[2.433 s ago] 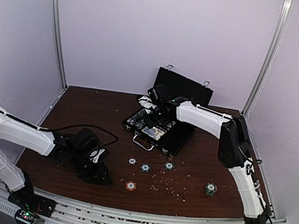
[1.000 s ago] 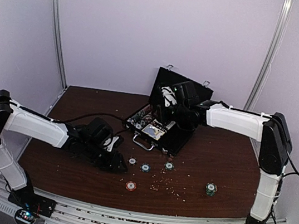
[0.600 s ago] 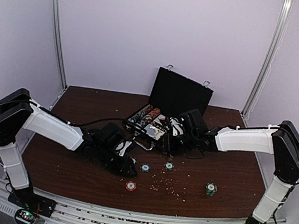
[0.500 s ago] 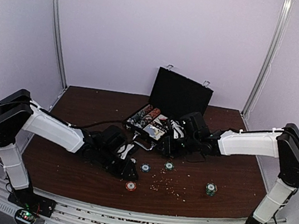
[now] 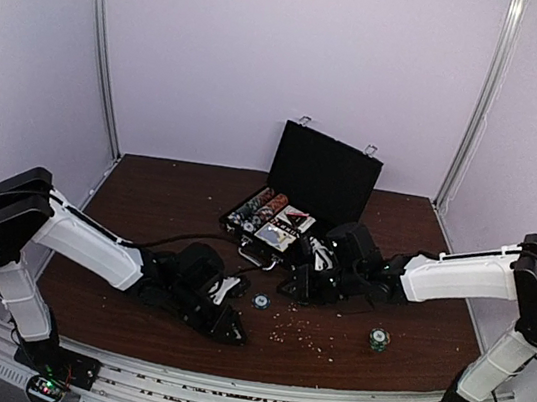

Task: Pack up texas hold em set
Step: Pick up the poker chip from the center of the board.

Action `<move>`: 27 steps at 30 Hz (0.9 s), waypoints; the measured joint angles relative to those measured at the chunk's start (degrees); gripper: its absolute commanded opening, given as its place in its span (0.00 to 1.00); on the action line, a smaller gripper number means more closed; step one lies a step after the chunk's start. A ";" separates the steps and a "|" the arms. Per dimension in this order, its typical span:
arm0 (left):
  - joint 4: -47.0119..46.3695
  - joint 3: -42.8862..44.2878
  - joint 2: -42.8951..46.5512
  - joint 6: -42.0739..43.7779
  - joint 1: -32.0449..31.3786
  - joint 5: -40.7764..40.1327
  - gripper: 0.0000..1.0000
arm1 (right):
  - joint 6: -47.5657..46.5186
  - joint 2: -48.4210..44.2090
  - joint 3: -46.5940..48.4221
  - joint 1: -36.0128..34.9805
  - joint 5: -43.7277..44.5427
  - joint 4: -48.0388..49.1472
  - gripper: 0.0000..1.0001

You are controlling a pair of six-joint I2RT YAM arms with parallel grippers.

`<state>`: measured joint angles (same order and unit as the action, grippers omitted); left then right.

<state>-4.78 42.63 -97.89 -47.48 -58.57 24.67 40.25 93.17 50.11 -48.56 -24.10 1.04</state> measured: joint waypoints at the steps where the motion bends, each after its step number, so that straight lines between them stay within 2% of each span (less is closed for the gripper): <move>1: -0.13 -0.17 0.20 -0.22 -0.42 0.00 0.37 | 0.52 -0.11 -0.50 -0.31 0.00 0.24 0.34; 7: 3.21 -0.48 2.29 -0.76 -2.34 -0.79 0.40 | 5.07 -0.24 -2.23 -1.90 -0.52 2.54 0.34; 11: 7.58 4.55 2.43 -0.11 -0.63 -1.90 0.40 | 7.98 0.50 -2.21 -4.02 -1.46 5.55 0.34; 18: 7.54 5.92 3.58 0.31 2.14 -3.13 0.40 | 12.07 5.44 -2.10 -7.82 -2.86 10.62 0.32; 27: 5.38 4.59 1.05 1.38 2.56 -2.95 0.40 | 15.65 5.53 -3.91 -8.20 -1.55 11.63 0.32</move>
<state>0.60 47.22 -96.84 -46.11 -56.01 21.71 55.90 98.70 46.19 -56.75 -25.65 12.67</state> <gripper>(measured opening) 0.399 0.319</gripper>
